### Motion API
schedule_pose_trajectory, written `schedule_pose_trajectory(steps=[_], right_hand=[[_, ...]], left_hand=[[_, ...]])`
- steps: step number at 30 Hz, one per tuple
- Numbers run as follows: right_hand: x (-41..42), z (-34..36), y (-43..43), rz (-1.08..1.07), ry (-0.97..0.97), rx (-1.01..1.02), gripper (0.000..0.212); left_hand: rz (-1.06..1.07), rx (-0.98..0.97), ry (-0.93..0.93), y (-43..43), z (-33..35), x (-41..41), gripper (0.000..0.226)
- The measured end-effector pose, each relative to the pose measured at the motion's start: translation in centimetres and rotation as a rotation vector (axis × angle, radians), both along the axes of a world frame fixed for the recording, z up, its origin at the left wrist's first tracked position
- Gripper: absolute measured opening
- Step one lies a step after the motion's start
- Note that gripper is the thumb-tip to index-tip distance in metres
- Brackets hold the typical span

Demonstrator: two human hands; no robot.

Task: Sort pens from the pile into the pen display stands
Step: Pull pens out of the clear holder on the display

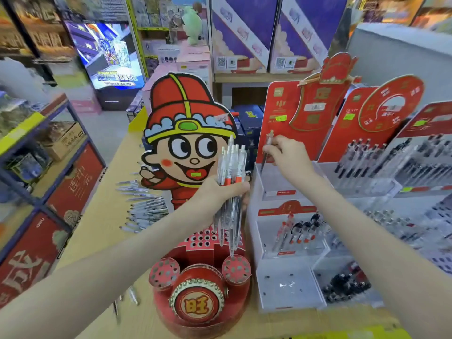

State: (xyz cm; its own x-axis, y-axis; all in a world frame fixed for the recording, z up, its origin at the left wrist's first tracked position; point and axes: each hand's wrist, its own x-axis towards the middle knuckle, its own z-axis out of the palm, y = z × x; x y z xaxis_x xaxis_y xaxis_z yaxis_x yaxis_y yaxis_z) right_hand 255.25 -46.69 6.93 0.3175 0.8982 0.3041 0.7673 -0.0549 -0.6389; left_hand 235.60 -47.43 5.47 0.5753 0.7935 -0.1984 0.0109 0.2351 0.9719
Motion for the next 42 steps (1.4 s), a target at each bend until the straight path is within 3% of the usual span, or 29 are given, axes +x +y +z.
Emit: schedule_pose_trajectory(steps=[7,10,12,16,23,26,32,34,37,42], right_hand=[[-0.3,-0.5,0.3,-0.061,-0.066,-0.088,0.022],[-1.0,-0.3,-1.4,-0.145,-0.049,-0.025,0.024],[-2.7,0.0,-3.3,-0.139,0.063,0.037,0.025],[-5.3,0.8,-5.7,0.130,0.389,-0.170,0.022],[-4.1,1.7,-5.9,0.130,0.518,-0.237,0.012],[-2.8,2.0,-5.4,0.124,0.740,-0.133,0.010],[0.1,3.0,-4.4,0.135,0.880,0.248,0.021],[1.0,3.2,-3.9,0.165,0.761,0.288,0.020],[1.8,2.6,-3.6,0.230,0.411,0.139,0.017],[2.1,1.1,-2.8,0.263,0.174,0.022,0.015]], left_hand=[[-0.077,0.061,-0.028,1.0,-0.5,-0.4,0.017],[-0.119,0.085,-0.042,1.1,-0.8,-0.7,0.016],[-0.116,0.069,-0.056,0.9,-1.1,-0.5,0.013],[-0.149,0.069,-0.124,0.5,-1.3,0.3,0.011],[-0.119,0.082,-0.082,0.0,-0.6,1.6,0.016],[-0.054,0.067,-0.070,0.0,-0.1,2.1,0.010],[0.042,0.105,-0.044,0.8,-0.2,2.2,0.010],[0.038,0.143,-0.023,0.8,-0.5,2.0,0.011],[0.026,0.156,0.001,0.9,-0.8,1.6,0.008],[0.004,0.130,0.001,0.8,-1.2,1.6,0.008]])
